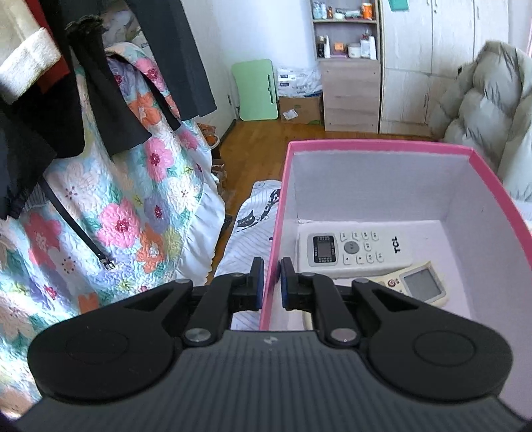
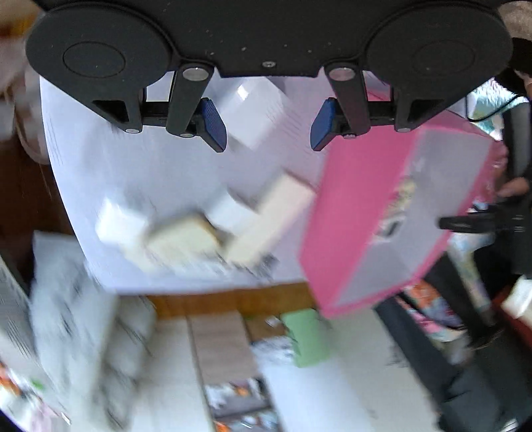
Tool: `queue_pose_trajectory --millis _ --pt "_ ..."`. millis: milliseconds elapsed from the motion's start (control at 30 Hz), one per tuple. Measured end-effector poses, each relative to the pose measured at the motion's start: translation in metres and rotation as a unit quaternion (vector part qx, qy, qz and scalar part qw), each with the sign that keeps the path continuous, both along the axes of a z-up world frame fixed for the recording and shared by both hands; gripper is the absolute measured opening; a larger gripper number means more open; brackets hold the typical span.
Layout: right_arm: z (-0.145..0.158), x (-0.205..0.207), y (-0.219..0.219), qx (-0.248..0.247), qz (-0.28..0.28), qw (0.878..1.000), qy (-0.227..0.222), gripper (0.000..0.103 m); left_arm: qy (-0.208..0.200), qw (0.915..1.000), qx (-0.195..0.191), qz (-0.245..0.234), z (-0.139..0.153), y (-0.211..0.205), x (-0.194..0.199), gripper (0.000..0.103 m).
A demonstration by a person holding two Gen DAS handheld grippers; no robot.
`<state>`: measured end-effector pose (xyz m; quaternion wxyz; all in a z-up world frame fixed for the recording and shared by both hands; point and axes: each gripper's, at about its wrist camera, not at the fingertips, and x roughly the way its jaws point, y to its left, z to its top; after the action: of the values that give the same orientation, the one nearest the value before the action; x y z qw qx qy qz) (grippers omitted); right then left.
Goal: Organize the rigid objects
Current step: 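Grasp the square white charger with the right tool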
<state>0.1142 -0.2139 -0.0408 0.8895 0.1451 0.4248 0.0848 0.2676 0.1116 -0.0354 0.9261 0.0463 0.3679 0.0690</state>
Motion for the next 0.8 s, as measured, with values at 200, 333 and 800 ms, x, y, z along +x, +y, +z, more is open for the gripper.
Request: queue_pose_trajectory --millis 200,333,800 --pt "-0.026 -0.001 -0.003 0.035 -0.035 0.998 0.038 0.065 -0.014 0.9999 0.002 0.000 -0.002 -0.002 -0.003 0.010" --pt "-0.039 0.004 0.012 0.022 -0.041 0.998 0.051 0.072 -0.015 0.9998 -0.010 -0.003 -0.002 -0.002 -0.002 0.010" --pt "-0.044 0.008 0.035 -0.101 -0.006 0.995 0.000 0.064 -0.011 0.9996 -0.020 -0.015 -0.003 0.002 -0.002 0.010"
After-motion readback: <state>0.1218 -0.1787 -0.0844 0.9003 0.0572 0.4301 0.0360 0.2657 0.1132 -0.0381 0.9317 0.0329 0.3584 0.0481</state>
